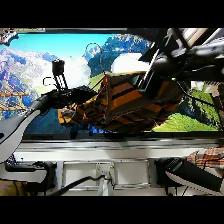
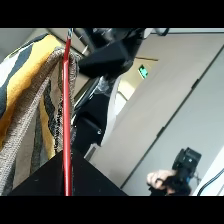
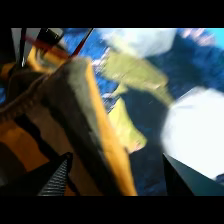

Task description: Fold the clothes and pants, and hang the long-sleeved shirts on hangers.

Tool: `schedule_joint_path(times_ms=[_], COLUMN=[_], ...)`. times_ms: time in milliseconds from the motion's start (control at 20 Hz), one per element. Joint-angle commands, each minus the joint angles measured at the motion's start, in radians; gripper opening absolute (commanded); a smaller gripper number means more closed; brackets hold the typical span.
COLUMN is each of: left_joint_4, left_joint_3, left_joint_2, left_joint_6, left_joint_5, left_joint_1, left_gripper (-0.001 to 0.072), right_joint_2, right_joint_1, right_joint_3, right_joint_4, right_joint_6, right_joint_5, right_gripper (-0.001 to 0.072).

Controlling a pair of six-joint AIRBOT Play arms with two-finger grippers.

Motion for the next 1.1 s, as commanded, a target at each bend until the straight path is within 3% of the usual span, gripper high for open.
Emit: schedule_joint_path(times_ms=[0, 50, 150, 300, 350, 400, 450, 700, 800, 1000, 1050], left_joint_4=[0.000, 0.000, 0.000, -0.004, -0.012, -0.032, -0.069, -0.352, -0.490, -0.693, -0.713], left_joint_3=[0.000, 0.000, 0.000, 0.000, 0.001, 0.001, 0.001, 0.001, 0.001, 0.001, 0.002], left_joint_2=[0.001, 0.001, 0.001, -0.002, -0.002, -0.002, -0.002, -0.002, -0.002, -0.001, 0.001], left_joint_6=[-0.025, -0.032, -0.046, -0.046, -0.047, -0.059, -0.090, -0.125, -0.126, -0.120, -0.113], left_joint_5=[-0.001, -0.001, -0.001, -0.001, -0.001, -0.001, -0.001, 0.029, 0.103, 0.196, 0.198], left_joint_1=[0.000, 0.000, 0.000, 0.010, 0.021, 0.033, 0.046, 0.075, 0.085, 0.122, 0.142], left_gripper=[0.0012, 0.0012, 0.0012, 0.0033, 0.0156, 0.0344, 0.0480, 0.0605, 0.0600, 0.0132, 0.0062], right_joint_2=[0.000, -0.001, 0.000, 0.010, 0.013, 0.016, 0.019, 0.045, 0.064, 0.088, 0.090], right_joint_1=[-0.001, -0.001, -0.001, -0.001, -0.001, -0.001, -0.001, 0.006, 0.006, 0.006, 0.006], right_joint_3=[-0.107, -0.126, -0.133, -0.133, -0.133, -0.133, -0.133, -0.131, -0.131, -0.131, -0.131], right_joint_4=[-0.011, -0.035, -0.076, -0.100, -0.100, -0.099, -0.098, -0.036, -0.014, -0.007, -0.007], right_joint_6=[-0.016, -0.017, -0.026, -0.075, -0.089, -0.092, -0.092, -0.092, -0.092, -0.085, -0.080], right_joint_5=[-0.021, -0.040, -0.065, -0.074, -0.077, -0.077, -0.077, -0.090, -0.090, -0.097, -0.103], right_gripper=[0.0592, 0.0470, 0.0023, 0.0016, 0.0015, 0.0015, 0.0015, 0.0015, 0.0015, 0.0015, 0.0015])
